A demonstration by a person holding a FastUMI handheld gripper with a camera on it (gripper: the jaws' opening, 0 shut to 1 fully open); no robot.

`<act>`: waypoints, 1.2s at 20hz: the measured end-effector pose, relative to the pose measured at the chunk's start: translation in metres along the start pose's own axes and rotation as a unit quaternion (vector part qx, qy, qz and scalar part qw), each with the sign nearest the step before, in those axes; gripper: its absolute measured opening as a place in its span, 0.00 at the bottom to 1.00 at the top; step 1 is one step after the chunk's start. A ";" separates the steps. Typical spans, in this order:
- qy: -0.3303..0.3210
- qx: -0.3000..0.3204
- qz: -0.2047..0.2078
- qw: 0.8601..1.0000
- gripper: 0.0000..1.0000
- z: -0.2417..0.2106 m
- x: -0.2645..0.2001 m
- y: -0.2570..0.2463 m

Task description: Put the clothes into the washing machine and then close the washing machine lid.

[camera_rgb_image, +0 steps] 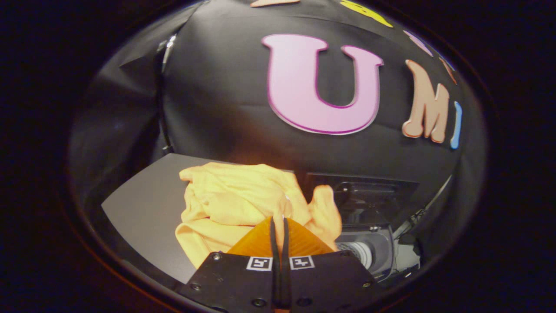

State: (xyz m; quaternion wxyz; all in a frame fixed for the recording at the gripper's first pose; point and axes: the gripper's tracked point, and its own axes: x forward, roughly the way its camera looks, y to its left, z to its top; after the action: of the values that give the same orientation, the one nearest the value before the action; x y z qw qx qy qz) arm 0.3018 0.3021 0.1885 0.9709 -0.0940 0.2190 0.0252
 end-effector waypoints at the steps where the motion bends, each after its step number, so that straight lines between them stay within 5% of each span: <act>1: 0.002 0.007 -0.027 1.000 0.00 -0.004 0.004 -0.027; 9: 0.043 0.062 -0.100 0.992 0.02 -0.062 0.046 -0.138; 12: 0.027 0.062 -0.106 0.992 0.37 -0.058 0.054 -0.151; 17: -0.012 0.053 -0.101 0.993 0.40 -0.026 0.062 -0.151; 20: -0.048 0.046 -0.103 0.992 0.51 0.010 0.068 -0.149; 24: -0.089 0.042 -0.103 0.990 0.95 0.054 0.096 -0.150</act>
State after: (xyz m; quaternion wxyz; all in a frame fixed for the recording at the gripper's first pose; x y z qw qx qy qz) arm 0.4243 0.1658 0.2212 0.9869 -0.0727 0.1222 -0.0760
